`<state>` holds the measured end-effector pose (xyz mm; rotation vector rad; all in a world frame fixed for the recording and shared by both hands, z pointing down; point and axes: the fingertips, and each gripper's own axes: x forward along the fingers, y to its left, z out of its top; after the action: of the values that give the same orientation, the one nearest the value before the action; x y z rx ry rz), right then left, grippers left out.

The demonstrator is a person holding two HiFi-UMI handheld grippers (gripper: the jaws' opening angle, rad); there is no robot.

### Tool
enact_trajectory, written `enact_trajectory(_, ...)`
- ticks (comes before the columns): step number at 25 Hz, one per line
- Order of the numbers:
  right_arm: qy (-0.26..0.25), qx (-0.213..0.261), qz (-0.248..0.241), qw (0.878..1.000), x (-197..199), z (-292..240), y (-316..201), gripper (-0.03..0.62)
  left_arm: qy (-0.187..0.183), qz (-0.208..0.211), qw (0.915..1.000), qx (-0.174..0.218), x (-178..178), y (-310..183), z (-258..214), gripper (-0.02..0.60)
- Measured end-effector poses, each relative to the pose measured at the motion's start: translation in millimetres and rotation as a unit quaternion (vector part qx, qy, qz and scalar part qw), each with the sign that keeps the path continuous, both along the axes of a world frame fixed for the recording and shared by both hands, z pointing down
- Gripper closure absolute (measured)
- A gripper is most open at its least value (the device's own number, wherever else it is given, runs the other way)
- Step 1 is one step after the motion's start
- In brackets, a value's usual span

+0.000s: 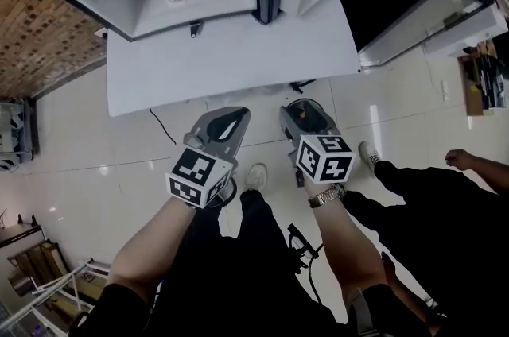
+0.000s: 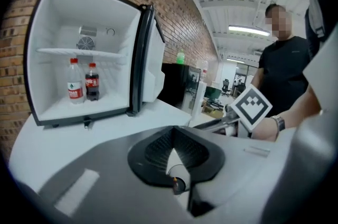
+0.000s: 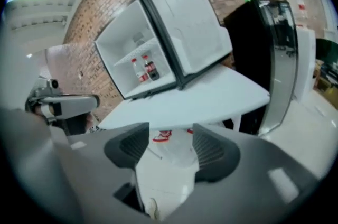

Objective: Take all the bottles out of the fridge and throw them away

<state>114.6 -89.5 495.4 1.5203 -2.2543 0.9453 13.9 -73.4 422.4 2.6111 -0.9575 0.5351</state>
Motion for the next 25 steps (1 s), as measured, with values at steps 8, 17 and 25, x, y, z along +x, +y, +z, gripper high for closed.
enact_trajectory(8, 0.05, 0.126, -0.09, 0.987, -80, -97, -31, 0.335, 0.018, -0.078, 0.9953, 0.055, -75, -26, -57, 0.578)
enact_trajectory(17, 0.077, 0.165, -0.143, 0.973, -173, -127, -84, 0.335, 0.024, -0.127, 0.9886, 0.078, -153, -53, -79, 0.578)
enact_trajectory(25, 0.099, 0.171, -0.153, 0.968, -233, -134, -143, 0.335, 0.03, -0.14, 0.9861, 0.084, -197, -91, -88, 0.578)
